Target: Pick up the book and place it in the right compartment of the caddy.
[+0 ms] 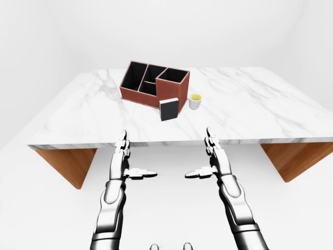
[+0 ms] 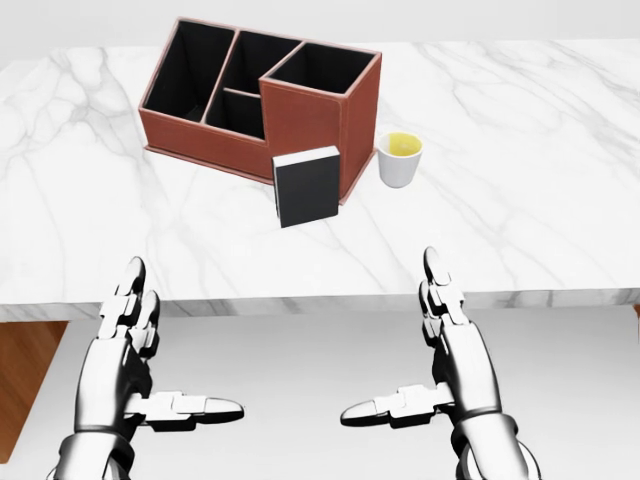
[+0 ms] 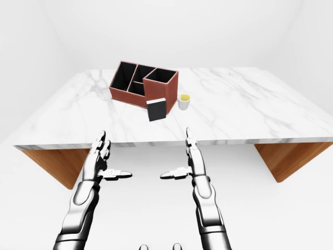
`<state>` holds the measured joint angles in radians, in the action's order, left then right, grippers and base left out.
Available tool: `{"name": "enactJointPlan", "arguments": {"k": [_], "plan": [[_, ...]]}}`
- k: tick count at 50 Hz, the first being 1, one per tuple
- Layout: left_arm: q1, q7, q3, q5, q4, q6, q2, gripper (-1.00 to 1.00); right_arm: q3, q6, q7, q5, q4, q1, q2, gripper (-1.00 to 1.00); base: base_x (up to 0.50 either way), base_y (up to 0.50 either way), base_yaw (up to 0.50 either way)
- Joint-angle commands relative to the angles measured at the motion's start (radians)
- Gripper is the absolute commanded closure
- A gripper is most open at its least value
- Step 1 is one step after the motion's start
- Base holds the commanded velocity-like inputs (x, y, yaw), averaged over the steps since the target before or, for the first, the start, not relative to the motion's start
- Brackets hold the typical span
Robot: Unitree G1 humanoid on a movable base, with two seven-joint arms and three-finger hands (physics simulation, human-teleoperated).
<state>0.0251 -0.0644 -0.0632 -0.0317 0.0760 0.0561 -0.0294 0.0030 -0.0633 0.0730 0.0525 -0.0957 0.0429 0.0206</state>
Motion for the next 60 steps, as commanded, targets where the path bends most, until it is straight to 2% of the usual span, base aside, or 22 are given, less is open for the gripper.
{"name": "enactJointPlan", "arguments": {"k": [1,7,18,21,24,26,29,30,32,34,35,37,40,43,45,52,60], "plan": [[0.012,-0.004,-0.015,-0.007,0.021,0.012,-0.015,-1.0,0.014,-0.005,0.009,0.019,-0.016,0.028,-0.014,-1.0,0.0,0.5,0.0],[0.009,-0.009,-0.016,-0.007,0.021,0.014,-0.017,-1.0,0.021,0.009,0.015,0.021,-0.007,0.036,-0.016,-1.0,0.0,0.5,0.0],[0.007,-0.014,-0.019,-0.004,0.029,0.025,-0.018,-1.0,0.023,0.012,0.023,0.027,-0.007,0.04,-0.015,-1.0,0.0,0.5,0.0],[0.01,-0.013,-0.022,-0.013,0.021,0.015,-0.017,-1.0,0.021,0.014,0.027,0.021,-0.001,0.037,-0.016,-1.0,0.0,0.5,0.0],[0.008,-0.017,-0.018,-0.015,0.011,0.016,-0.017,-1.0,0.024,0.018,0.025,0.028,0.007,0.04,-0.015,-1.0,0.0,0.47,0.0],[0.008,-0.02,-0.017,-0.012,0.0,0.014,-0.018,-1.0,0.021,0.034,0.024,0.029,0.016,0.042,-0.014,-1.0,0.0,0.02,0.0],[0.012,-0.033,-0.02,-0.011,-0.025,0.001,-0.026,-1.0,0.021,0.081,0.031,0.037,0.055,0.045,-0.009,-1.0,0.0,0.0,0.0],[0.017,-0.037,-0.023,-0.013,-0.03,-0.007,-0.027,-1.0,0.019,0.084,0.032,0.036,0.054,0.051,-0.008,-1.0,0.0,0.0,0.0],[0.032,-0.057,-0.026,-0.027,-0.04,-0.041,-0.032,-1.0,0.013,0.109,0.033,0.033,0.068,0.065,-0.007,-1.0,0.0,0.0,0.0],[0.048,-0.064,-0.03,-0.031,-0.057,-0.062,-0.036,-1.0,0.008,0.143,0.049,0.017,0.098,0.072,-0.005,-1.0,0.0,0.0,0.0],[0.053,-0.073,-0.031,-0.033,-0.062,-0.052,-0.039,-1.0,0.006,0.15,0.052,0.016,0.104,0.077,-0.002,-1.0,0.0,0.0,0.0],[0.072,-0.077,-0.035,-0.021,-0.09,-0.076,-0.049,-1.0,-0.005,0.151,0.053,0.022,0.125,0.105,0.008,-1.0,0.0,0.0,0.0],[0.095,-0.083,-0.043,-0.006,-0.114,-0.082,-0.06,-1.0,-0.003,0.151,0.069,0.053,0.168,0.126,0.025,-1.0,0.0,0.0,0.0],[0.117,-0.112,-0.06,-0.029,-0.179,-0.131,-0.074,-1.0,-0.009,0.151,0.103,0.072,0.225,0.15,0.033,-1.0,0.0,0.0,0.0],[0.129,-0.112,-0.073,-0.042,-0.212,-0.143,-0.077,-1.0,-0.009,0.151,0.124,0.081,0.255,0.162,0.039,-1.0,0.0,0.0,0.0],[0.178,-0.095,-0.105,-0.083,-0.256,-0.143,-0.097,-1.0,-0.01,0.151,0.186,0.159,0.32,0.209,0.061,-1.0,0.0,0.0,0.0],[0.183,-0.093,-0.097,-0.106,-0.261,-0.143,-0.1,-1.0,-0.03,0.151,0.294,0.235,0.402,0.255,0.086,-1.0,0.02,0.0,0.0]]}}
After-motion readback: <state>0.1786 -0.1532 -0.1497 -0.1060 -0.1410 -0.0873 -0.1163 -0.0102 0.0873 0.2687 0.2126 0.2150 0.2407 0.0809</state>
